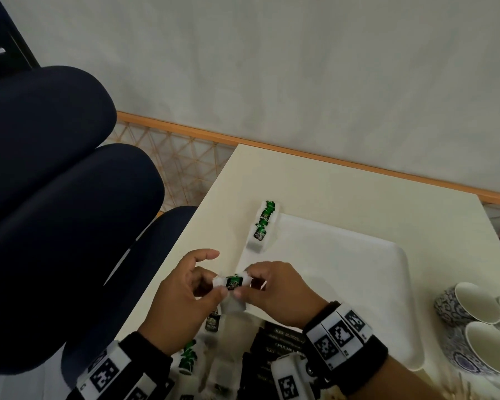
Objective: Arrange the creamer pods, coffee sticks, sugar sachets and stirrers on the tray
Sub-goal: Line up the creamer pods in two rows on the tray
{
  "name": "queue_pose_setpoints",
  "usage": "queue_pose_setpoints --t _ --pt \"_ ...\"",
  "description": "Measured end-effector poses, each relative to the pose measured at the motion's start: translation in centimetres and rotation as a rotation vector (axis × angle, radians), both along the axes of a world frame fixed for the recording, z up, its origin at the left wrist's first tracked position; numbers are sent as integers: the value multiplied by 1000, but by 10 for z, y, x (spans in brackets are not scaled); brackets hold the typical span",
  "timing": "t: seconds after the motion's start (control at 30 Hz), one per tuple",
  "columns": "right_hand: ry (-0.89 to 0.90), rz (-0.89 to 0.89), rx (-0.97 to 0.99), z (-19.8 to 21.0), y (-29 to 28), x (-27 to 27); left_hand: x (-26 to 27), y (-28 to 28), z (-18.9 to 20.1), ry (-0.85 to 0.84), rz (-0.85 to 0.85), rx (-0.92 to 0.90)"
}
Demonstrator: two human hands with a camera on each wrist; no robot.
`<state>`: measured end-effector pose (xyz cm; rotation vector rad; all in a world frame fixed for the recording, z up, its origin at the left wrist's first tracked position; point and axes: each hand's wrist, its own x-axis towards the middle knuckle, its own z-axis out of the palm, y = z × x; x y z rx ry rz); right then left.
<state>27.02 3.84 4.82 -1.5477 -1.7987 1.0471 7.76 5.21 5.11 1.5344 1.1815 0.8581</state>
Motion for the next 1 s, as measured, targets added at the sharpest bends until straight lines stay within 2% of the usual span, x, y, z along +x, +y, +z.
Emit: queue_pose_setpoints --t 0.07,0.27,0.53,0.83,0.9,1.0 --pt "-13 -55 -63 -13 5 4 -2 2 -7 75 -2 -3" --pt "-101 -414 -176 -66 39 23 -12 5 -19 167 63 -48" --pt "-241 -476 -217 -96 73 11 -25 6 -26 222 114 -121" --pt "-172 -574 -189 -99 82 11 -27 5 -29 228 133 -165" --pt "-103 -605 -190 -100 80 11 -27 6 -29 230 132 -172" --pt "94 -657 -213 -96 74 13 -27 6 -29 232 137 -175"
